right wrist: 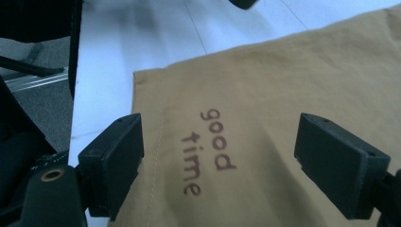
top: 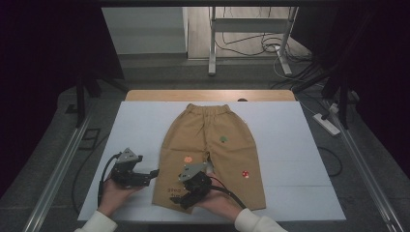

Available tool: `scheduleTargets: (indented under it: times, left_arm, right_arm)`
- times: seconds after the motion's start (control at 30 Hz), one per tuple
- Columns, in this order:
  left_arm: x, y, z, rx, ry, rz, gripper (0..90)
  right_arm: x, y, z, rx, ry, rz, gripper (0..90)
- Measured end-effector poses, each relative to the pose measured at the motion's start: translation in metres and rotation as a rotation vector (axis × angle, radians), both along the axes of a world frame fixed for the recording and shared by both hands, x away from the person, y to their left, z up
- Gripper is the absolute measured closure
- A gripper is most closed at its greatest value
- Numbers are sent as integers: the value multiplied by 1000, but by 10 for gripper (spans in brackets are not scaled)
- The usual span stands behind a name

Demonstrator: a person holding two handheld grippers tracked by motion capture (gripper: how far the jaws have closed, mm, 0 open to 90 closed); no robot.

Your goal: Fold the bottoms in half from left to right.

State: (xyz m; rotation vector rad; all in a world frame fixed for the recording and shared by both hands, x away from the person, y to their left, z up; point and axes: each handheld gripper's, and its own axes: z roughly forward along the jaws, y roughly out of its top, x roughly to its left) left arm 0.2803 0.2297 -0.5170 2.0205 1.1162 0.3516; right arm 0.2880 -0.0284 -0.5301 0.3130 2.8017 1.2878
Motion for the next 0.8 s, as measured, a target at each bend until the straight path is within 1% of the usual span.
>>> scheduleTargets:
  times: [0.13,0.17,0.27,0.3,0.33,0.37,0.47,0.57,0.7,0.8]
  left_arm:
    - [0,0,0,-3,-2,0,98]
    - [0,0,0,-4,-2,0,98]
    - [0,0,0,-2,0,-3,98]
    - [0,0,0,-2,0,-2,98]
    - [0,0,0,-2,0,-2,98]
    - [0,0,0,-1,0,-1,98]
    - [0,0,-1,-2,2,2,98]
    - [0,0,-1,1,1,3,98]
    - [0,0,-2,-2,3,10,98]
    - [0,0,-2,1,6,12,98]
  right_arm:
    - [-2,5,1,1,1,13,178]
    - [-4,9,1,-5,-6,22,184]
    - [-6,15,-1,-2,-1,36,185]
    - [-6,17,-1,-14,-3,42,185]
    - [-6,17,-1,-14,-3,42,185]
    - [-8,22,-2,-13,1,54,185]
    - [-11,27,-3,-24,-13,70,193]
    - [-12,31,-3,-18,-9,82,201]
    - [-13,35,-5,-27,-13,93,204]
    - [-15,42,-9,-39,-16,105,209]
